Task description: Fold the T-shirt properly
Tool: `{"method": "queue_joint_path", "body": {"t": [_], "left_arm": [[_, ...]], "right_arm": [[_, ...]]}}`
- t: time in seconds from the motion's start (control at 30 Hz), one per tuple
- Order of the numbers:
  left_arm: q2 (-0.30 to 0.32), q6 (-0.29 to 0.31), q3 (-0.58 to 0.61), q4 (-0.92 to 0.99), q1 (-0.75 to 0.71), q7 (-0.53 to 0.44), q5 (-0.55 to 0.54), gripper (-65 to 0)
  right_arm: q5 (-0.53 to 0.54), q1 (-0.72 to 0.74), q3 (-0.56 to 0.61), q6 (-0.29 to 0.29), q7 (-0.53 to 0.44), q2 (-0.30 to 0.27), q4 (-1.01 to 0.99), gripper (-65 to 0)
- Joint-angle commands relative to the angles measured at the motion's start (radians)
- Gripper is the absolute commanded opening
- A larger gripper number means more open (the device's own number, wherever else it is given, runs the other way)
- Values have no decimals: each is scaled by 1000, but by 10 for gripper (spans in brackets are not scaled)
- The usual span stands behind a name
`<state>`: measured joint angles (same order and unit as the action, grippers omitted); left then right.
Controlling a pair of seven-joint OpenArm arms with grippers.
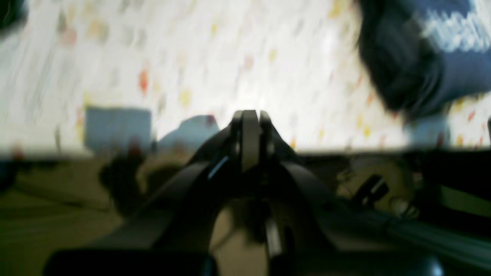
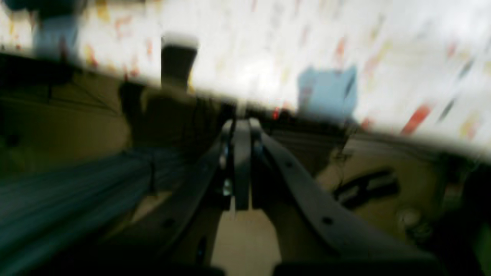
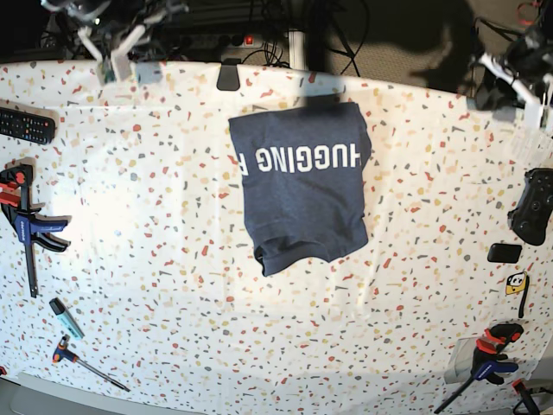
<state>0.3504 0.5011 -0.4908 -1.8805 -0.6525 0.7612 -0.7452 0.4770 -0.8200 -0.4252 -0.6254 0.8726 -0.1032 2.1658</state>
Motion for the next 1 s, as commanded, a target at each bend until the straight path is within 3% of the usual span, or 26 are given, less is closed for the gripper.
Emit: {"method": "queue_joint_path", "body": {"t": [0.0, 0.13, 0.27, 0.5, 0.67, 0.87, 0.97], "left_arm": [[10, 8, -7, -18, -38, -14, -15, -650], [-10, 44, -6, -17, -170, -37, 3, -650], [-79, 70, -6, 5, -257, -103, 104, -650], [-175, 185, -6, 289, -226, -170, 173, -650], [-208, 197, -6, 620, -119, -235, 266, -650], [-209, 197, -6, 1032, 34, -490, 500, -650], [-208, 197, -6, 1188, 116, -566, 602, -650]], "right_arm": [[18, -41, -3, 2, -12, -4, 18, -650], [17, -142, -3, 0, -16, 31, 18, -650], [-27, -179, -3, 0, -13, 77, 0, -650], [-65, -152, 0, 2, -64, 86, -260, -650], [-157, -14, 0, 2, -143, 23, -632, -650], [-220, 198, 0, 0, -258, -105, -1143, -650], [-303, 302, 0, 1, -386, -164, -1366, -650]]}}
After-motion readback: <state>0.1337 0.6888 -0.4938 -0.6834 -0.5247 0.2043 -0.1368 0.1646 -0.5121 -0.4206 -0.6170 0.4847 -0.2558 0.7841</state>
